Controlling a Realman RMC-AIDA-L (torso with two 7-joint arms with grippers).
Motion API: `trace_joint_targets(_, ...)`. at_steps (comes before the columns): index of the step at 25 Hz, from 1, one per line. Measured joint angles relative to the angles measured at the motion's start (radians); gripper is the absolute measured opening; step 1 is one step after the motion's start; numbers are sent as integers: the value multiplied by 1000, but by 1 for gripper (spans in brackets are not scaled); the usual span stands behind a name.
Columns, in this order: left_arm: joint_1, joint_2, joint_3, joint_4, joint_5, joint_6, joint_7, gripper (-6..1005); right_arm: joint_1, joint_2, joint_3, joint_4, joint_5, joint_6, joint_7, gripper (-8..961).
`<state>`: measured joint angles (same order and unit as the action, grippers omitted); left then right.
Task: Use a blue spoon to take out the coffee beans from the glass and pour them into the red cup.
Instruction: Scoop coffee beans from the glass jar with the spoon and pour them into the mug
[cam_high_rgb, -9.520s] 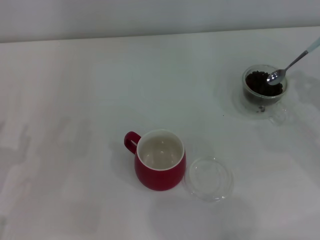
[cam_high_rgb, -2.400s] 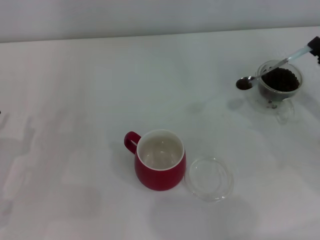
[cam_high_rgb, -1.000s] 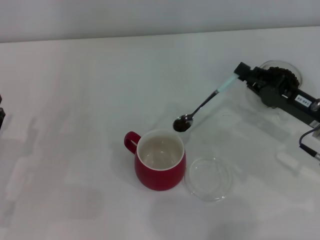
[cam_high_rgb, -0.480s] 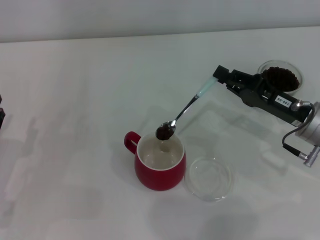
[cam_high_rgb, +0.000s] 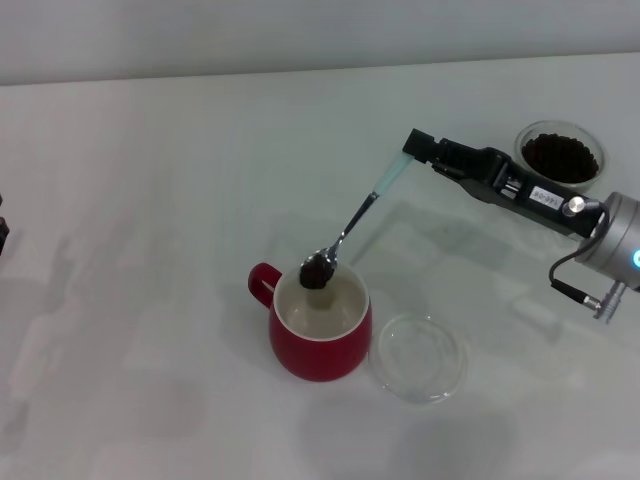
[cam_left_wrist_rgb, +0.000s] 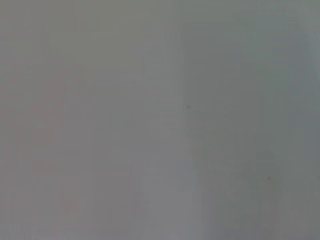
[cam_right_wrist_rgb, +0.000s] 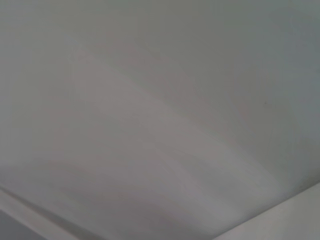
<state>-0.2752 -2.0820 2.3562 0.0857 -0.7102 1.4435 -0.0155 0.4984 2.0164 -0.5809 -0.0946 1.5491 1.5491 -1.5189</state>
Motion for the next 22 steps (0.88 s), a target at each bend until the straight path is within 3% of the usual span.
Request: trace_joint_targets(22,-10,2,-4,0,-4,-9,2,582,3,0,-51,-68,0,42,-140,144)
